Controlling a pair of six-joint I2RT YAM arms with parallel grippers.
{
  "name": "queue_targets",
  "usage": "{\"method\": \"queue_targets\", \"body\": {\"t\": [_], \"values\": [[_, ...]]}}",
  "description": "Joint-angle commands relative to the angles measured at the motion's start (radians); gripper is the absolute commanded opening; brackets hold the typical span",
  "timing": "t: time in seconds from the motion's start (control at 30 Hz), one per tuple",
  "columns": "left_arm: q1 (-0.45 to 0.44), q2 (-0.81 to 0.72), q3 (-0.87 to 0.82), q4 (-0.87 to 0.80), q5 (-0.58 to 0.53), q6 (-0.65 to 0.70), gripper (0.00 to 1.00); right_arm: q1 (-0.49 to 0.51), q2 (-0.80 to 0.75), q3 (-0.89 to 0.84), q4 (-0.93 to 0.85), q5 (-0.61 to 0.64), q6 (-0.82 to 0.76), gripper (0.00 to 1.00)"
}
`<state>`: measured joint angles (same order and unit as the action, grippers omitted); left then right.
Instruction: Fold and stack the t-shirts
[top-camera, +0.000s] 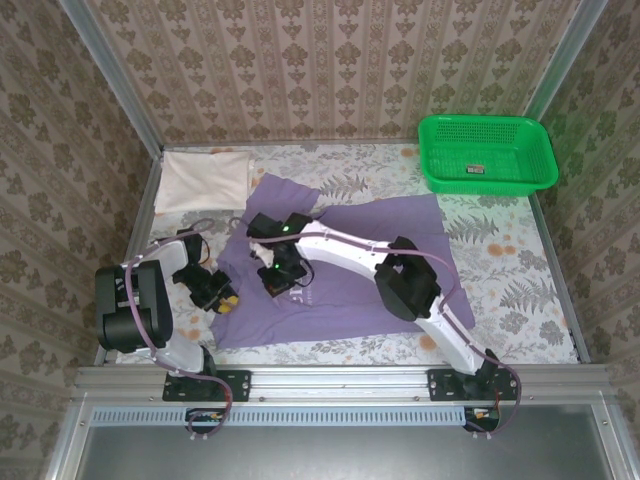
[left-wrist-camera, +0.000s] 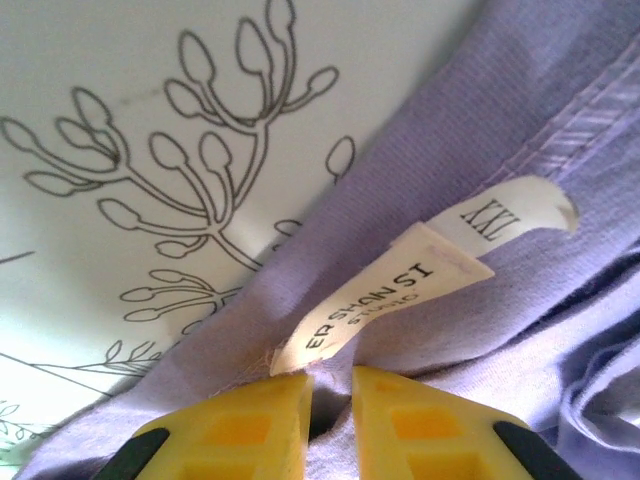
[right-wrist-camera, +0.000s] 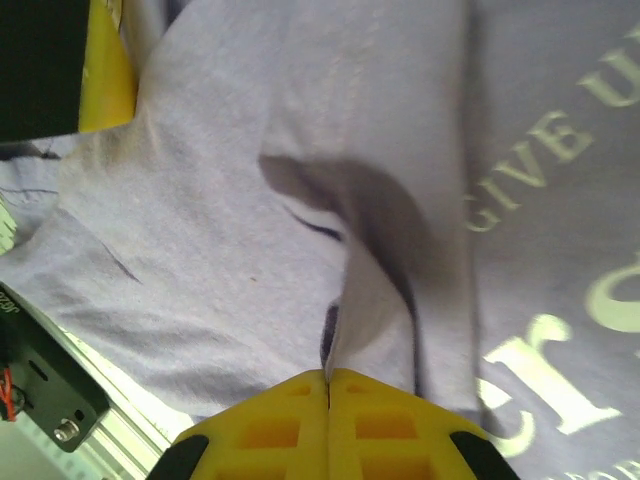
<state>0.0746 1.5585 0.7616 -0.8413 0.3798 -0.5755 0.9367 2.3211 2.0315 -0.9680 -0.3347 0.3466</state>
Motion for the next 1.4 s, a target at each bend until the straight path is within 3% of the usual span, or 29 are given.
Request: {"method": "queue_targets", "body": {"t": [0.0,0.97,1.37], "values": [[0.009,0.01,0.005,-0.015,-0.074,0.026,0.19,-0.031,-0.056,-0.045,0.029,-0.047,-0.002,0.03],[-0.004,0.008,0.022,-0.034,-0.111,0.032,0.17,-0.183,-0.083,-0.179,0.094,-0.029,0.023,0.05],[-0.04,-0.07,0.096,-0.101,-0.188,0.041,0.17,-0.282,-0.138,-0.201,0.062,0.087,0.148,0.26]]}}
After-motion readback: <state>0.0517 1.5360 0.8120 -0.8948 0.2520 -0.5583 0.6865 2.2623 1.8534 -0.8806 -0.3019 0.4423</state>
